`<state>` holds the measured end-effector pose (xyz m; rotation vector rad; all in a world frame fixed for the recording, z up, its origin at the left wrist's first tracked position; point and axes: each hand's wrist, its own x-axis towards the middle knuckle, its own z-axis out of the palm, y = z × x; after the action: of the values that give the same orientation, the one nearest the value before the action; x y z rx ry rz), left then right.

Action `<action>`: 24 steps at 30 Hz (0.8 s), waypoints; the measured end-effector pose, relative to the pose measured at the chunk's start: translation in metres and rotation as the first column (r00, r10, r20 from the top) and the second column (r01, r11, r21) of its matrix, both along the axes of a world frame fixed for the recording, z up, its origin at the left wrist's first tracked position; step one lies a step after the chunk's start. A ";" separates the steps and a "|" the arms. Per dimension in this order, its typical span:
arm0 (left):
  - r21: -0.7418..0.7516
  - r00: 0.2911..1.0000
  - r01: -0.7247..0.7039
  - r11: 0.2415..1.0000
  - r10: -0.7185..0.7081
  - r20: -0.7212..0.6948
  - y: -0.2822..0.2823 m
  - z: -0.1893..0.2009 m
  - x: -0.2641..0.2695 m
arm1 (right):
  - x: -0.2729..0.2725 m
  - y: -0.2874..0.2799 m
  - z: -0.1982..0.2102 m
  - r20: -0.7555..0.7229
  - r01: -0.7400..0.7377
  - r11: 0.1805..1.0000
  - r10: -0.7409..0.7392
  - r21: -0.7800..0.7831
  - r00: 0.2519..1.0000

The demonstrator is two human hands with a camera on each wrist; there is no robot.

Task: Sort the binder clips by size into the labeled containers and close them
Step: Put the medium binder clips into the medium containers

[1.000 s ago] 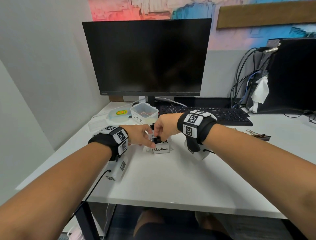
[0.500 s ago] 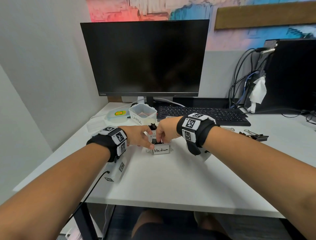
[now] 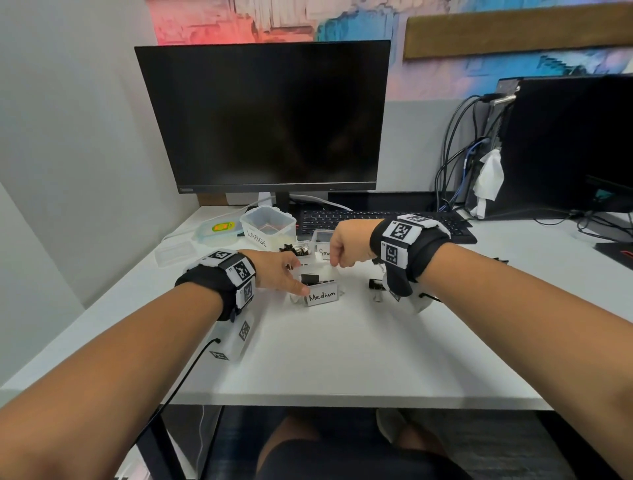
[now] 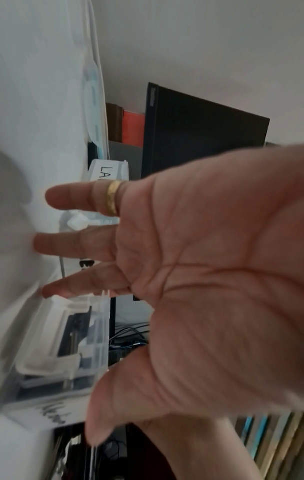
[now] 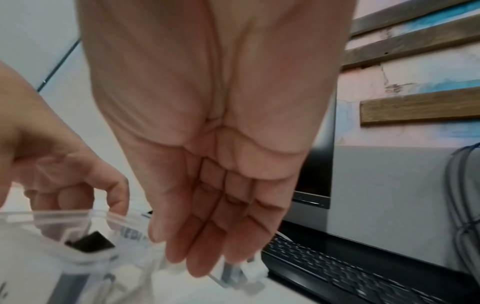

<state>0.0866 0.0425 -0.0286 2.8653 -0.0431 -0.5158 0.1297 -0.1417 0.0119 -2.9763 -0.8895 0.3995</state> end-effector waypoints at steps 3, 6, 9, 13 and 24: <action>0.057 0.999 -0.002 0.998 0.005 -0.038 -0.008 0.001 0.003 | -0.002 -0.019 -0.002 0.016 0.033 0.994 -0.031 -0.105 0.999; 0.077 0.999 0.024 0.997 -0.021 -0.045 -0.016 0.002 0.004 | -0.004 -0.037 -0.007 0.033 0.066 0.978 -0.061 -0.196 0.998; 0.126 0.999 0.043 0.991 -0.042 -0.010 -0.024 0.002 0.005 | -0.005 -0.051 -0.013 0.028 0.087 0.974 -0.083 -0.210 0.996; 0.142 0.999 0.042 0.989 -0.038 -0.030 -0.034 0.004 0.008 | -0.005 -0.058 -0.021 -0.032 0.083 0.985 -0.089 -0.154 0.996; 0.062 0.995 0.014 0.998 -0.008 -0.096 -0.039 0.004 0.016 | 0.003 -0.051 -0.036 0.007 0.089 0.976 -0.089 -0.197 0.996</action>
<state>0.1024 0.0033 -0.0249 2.8985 -0.0267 -0.6678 0.1331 -0.1924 -0.0237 -3.1796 -0.7543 0.5166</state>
